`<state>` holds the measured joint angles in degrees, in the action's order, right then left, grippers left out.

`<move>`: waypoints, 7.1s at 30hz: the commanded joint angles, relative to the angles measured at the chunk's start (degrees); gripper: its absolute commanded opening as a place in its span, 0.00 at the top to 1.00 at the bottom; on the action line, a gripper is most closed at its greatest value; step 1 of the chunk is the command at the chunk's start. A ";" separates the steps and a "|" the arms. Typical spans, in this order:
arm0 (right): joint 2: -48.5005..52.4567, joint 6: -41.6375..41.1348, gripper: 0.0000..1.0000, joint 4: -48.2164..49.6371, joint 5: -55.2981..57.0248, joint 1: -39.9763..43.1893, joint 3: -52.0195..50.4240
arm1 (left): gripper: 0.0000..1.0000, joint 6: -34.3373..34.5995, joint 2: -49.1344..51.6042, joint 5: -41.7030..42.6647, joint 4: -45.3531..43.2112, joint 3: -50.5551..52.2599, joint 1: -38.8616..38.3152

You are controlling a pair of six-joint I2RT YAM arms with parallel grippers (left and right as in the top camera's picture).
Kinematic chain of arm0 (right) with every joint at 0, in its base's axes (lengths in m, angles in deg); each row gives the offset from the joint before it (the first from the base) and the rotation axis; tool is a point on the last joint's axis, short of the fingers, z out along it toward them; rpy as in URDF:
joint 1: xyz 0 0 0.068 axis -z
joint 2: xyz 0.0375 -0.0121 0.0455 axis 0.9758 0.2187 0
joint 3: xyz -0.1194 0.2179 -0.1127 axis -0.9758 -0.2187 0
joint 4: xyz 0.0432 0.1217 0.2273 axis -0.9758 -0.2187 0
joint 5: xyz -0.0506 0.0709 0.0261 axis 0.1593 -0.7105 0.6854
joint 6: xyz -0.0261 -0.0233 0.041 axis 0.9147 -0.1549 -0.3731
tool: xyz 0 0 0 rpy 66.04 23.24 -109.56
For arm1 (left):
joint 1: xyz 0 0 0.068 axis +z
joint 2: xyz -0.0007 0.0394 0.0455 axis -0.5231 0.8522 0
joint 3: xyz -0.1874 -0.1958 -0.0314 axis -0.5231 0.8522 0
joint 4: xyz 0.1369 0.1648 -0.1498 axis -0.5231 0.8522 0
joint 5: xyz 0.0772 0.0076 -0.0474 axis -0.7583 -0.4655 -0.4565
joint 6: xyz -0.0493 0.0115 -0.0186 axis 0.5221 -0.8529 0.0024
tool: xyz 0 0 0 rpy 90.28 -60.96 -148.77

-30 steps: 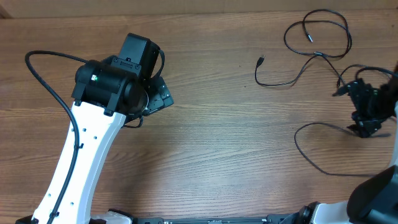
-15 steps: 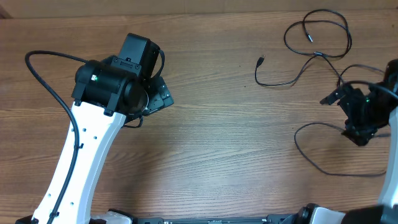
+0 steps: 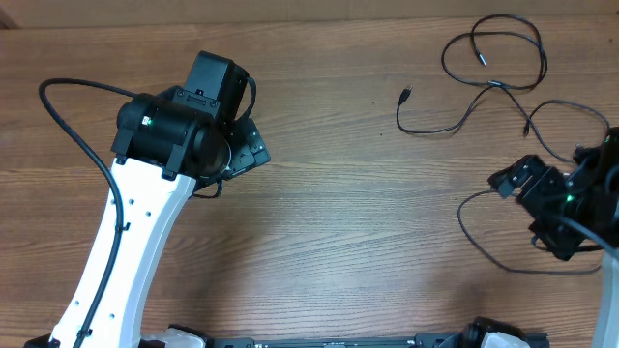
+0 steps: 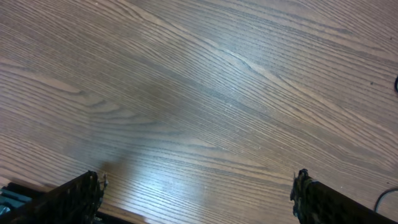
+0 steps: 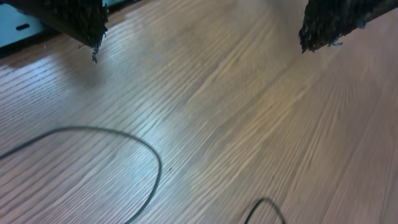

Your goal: Untangle cables

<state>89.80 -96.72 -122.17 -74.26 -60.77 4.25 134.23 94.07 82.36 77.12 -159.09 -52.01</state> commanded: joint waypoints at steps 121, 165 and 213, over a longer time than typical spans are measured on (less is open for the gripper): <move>-48.57 7.93 0.00 51.15 17.14 -22.84 -51.39 | 0.01 -1.09 -0.24 0.02 -0.09 -1.16 0.20; -64.41 7.67 0.00 87.41 20.11 -16.79 -80.48 | 0.01 -1.11 -0.24 0.02 -0.09 -1.16 0.20; -64.37 27.04 0.00 86.47 22.53 -16.79 -80.46 | 0.00 -1.09 -0.24 0.02 -0.09 -1.16 0.20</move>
<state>26.06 -70.38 -35.86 -52.10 -77.77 -75.60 134.23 94.07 82.34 77.10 -159.09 -52.01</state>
